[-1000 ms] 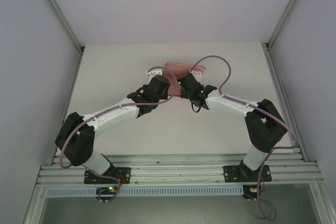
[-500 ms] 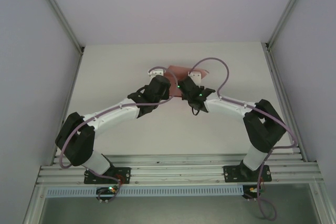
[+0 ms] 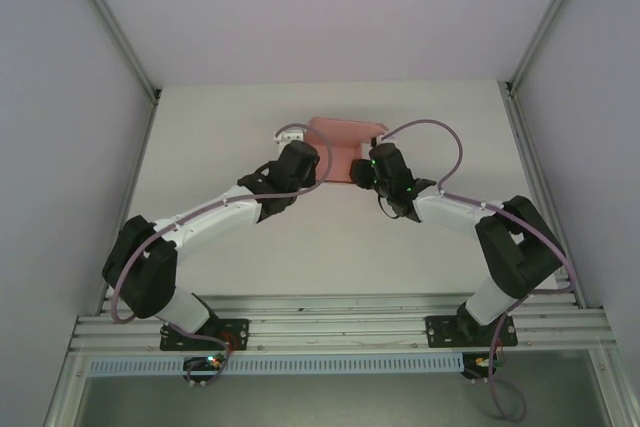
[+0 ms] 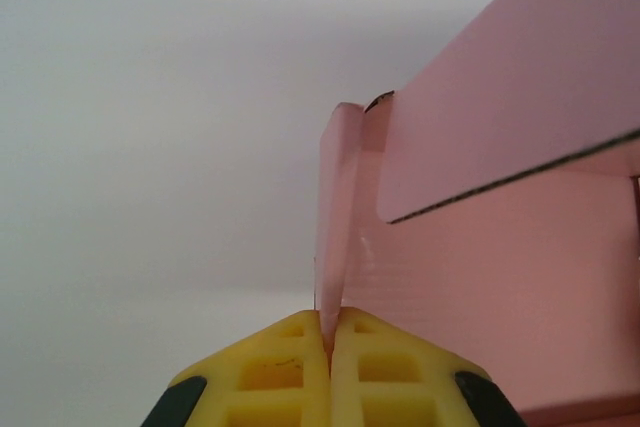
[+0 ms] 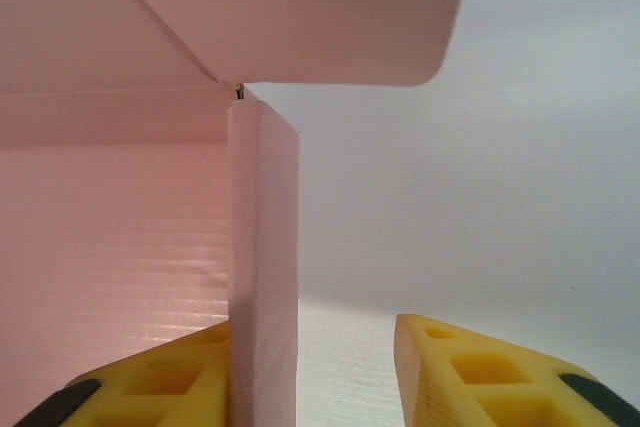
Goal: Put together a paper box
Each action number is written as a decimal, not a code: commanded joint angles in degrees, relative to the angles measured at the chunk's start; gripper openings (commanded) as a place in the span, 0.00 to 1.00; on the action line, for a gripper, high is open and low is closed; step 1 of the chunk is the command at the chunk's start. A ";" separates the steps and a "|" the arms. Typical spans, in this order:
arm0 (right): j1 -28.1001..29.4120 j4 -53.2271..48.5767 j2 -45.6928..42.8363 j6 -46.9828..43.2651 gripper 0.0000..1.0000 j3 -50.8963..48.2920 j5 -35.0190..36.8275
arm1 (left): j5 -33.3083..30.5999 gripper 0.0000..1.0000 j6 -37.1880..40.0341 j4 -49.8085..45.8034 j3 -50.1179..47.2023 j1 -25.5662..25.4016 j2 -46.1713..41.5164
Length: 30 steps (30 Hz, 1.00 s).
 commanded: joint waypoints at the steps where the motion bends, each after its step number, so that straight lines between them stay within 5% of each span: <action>1: -0.66 0.31 -4.13 0.81 0.48 -0.05 -1.51 | -1.60 0.00 -0.85 -2.71 1.24 0.36 -1.31; 4: -0.64 0.85 -6.49 1.53 0.67 -0.95 -3.02 | -0.81 0.00 -1.15 -2.72 1.39 0.51 -0.46; 5: -0.67 1.06 -7.16 1.93 0.78 -1.35 -3.20 | -0.22 0.00 -1.45 -2.72 1.43 0.77 -0.21; 6: -0.64 1.18 -7.63 2.11 1.00 -1.72 -3.36 | 0.73 0.00 -1.89 -2.61 1.34 1.10 0.12; 13: -0.76 -1.77 -11.54 3.28 1.00 -5.35 -2.04 | 5.15 0.00 -4.94 -3.17 0.26 3.25 2.41; 18: -0.82 -5.07 -17.37 3.34 1.00 -10.10 6.27 | 11.05 0.00 -7.68 -2.20 -1.79 4.92 5.21; 30: -2.31 -12.16 -21.60 5.18 1.00 -12.45 11.61 | 12.55 0.03 -8.37 -4.36 -3.14 5.13 9.31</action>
